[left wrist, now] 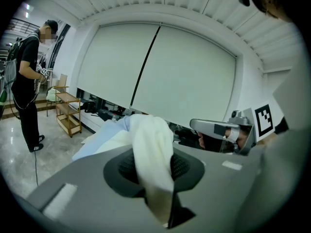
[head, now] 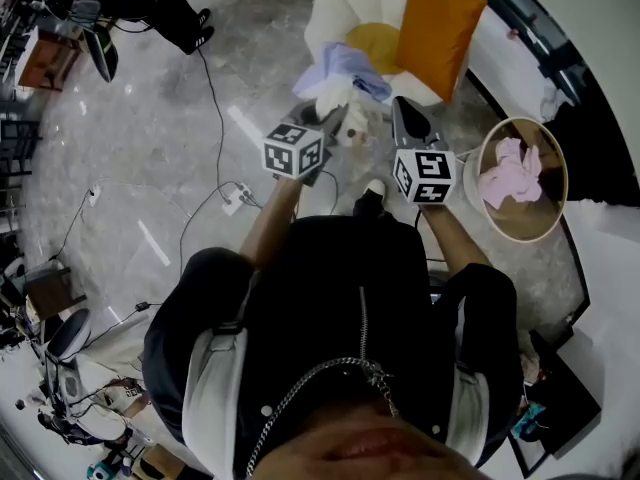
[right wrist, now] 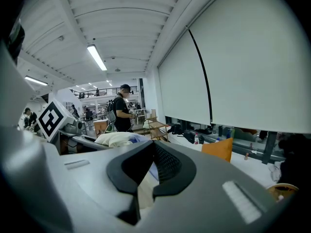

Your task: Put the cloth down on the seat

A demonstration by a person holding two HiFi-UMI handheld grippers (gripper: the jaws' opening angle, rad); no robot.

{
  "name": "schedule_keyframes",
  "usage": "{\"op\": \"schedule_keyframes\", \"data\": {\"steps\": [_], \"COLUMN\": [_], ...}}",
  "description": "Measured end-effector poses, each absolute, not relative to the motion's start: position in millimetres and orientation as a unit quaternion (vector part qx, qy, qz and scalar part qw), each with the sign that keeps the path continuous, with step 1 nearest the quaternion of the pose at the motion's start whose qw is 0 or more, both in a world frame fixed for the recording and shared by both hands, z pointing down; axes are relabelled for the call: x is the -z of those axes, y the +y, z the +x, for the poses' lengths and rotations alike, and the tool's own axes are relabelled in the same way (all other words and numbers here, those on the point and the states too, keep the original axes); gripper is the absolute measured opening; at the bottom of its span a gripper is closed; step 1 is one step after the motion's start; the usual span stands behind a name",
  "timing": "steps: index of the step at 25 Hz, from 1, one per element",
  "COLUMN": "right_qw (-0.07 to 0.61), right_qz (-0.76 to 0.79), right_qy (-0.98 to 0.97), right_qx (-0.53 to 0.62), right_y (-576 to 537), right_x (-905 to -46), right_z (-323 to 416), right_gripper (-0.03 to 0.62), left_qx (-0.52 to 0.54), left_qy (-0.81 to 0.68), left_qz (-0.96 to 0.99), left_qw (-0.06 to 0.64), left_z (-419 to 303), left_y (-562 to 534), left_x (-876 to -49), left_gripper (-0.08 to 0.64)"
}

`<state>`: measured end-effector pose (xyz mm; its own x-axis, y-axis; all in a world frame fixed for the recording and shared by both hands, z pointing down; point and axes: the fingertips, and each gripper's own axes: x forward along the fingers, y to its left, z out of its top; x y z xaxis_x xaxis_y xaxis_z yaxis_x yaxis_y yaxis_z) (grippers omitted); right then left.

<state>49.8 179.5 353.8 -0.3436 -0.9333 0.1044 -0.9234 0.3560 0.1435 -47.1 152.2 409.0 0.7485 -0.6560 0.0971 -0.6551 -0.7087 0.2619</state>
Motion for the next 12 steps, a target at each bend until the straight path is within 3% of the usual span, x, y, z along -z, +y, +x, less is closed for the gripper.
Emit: {"op": "schedule_keyframes", "data": {"steps": [12], "right_qw": [0.079], "right_qz": [0.556], "right_qy": [-0.827], "right_qx": [0.024], "right_y": [147], "right_x": [-340], "right_z": [99], "right_gripper": [0.002], "left_qx": [0.006], "left_qy": [-0.368], "left_qz": [0.919], "left_qw": [0.139], "left_z": [-3], "left_y": [121], "left_x": [-386], "left_gripper": [0.095]}}
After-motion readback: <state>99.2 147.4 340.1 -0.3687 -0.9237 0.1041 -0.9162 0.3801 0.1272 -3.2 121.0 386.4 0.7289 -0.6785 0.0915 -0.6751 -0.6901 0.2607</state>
